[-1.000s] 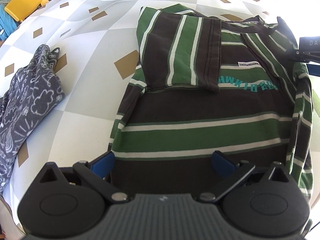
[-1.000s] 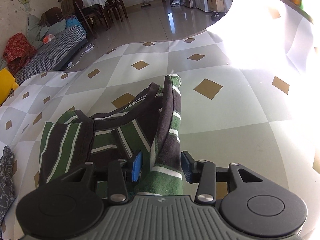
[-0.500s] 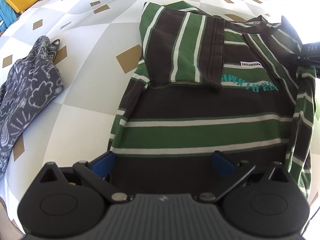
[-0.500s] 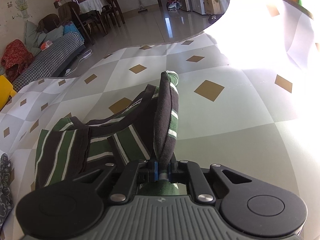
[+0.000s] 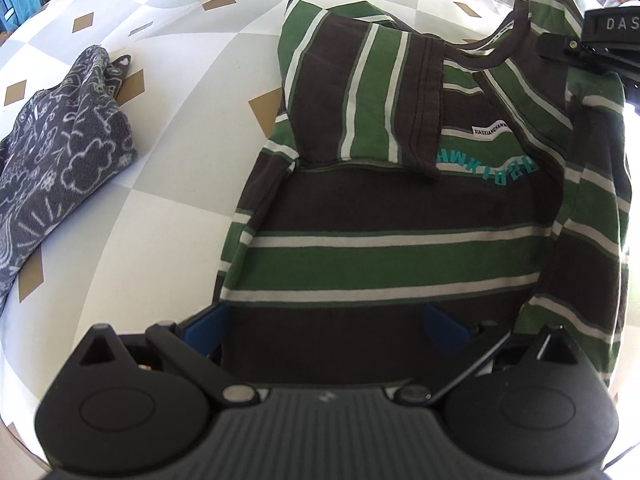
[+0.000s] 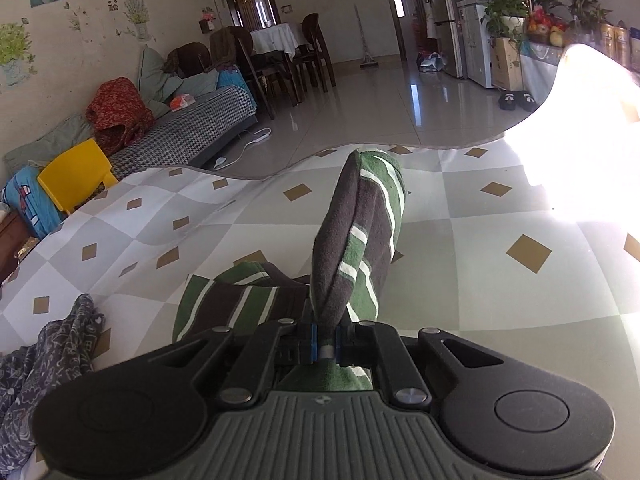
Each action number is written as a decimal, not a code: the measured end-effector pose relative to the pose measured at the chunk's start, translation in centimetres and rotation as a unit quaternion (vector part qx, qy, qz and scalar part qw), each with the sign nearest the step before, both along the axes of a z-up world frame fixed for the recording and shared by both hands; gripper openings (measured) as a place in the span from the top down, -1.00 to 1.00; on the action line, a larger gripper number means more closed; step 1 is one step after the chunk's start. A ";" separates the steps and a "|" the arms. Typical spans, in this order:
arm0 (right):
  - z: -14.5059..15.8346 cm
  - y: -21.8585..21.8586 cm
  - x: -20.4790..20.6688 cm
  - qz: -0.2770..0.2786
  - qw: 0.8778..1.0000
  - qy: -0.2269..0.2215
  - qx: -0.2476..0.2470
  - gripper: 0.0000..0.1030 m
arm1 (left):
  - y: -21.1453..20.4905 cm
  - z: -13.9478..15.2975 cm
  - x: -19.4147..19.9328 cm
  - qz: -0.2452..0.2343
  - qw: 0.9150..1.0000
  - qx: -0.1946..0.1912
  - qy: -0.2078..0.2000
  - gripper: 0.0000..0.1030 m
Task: Fold clothes
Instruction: 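Fold the hem over the collar with the right tool, doubling the shirt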
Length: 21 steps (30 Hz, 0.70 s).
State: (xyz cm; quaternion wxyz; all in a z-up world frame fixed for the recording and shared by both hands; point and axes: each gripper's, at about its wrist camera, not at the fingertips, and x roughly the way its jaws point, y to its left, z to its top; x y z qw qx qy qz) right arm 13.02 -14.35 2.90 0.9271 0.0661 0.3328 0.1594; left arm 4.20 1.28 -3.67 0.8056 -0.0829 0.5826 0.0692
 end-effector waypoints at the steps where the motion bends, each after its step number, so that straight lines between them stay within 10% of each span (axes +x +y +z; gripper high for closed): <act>1: 0.1 0.6 0.0 0.012 1.000 -0.001 0.006 0.84 | 0.1 0.0 0.0 0.002 1.000 -0.003 -0.001 -1.00; 21: -3.4 9.3 1.9 0.218 0.975 0.031 0.034 0.78 | 2.2 0.1 -0.6 -0.002 1.000 -0.025 -0.002 -1.00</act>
